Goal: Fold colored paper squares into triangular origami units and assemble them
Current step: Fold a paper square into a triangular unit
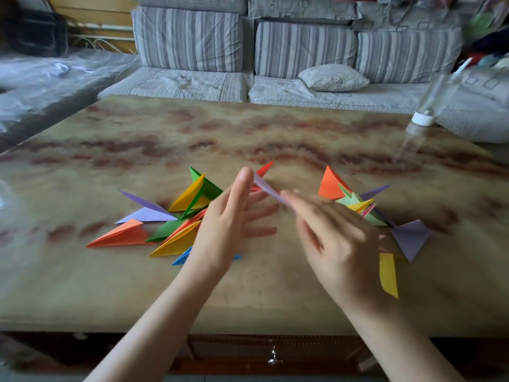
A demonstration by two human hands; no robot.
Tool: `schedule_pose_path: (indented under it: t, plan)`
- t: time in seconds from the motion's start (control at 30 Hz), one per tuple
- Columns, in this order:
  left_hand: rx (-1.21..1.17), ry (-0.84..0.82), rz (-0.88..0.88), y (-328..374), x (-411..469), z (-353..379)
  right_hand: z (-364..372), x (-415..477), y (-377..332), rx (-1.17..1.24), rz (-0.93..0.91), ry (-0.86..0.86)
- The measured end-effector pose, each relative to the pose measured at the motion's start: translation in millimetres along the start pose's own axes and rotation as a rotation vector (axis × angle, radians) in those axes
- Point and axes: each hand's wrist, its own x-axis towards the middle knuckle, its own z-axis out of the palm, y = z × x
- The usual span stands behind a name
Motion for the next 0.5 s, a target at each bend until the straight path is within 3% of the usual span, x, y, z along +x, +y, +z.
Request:
schedule_pose_path:
  t: [0.13,0.3,0.5]
  plan:
    - [-0.054,0.031,0.004,-1,5,-9,5,-3,-6,0.091,-0.114,-0.163]
    - [0.015,0.040,0.034,-5,6,-18,7,-2,3,0.189,-0.084,-0.378]
    - [-0.027,-0.013,0.029,0,3,-18,0,6,10,0.353,0.163,-0.272]
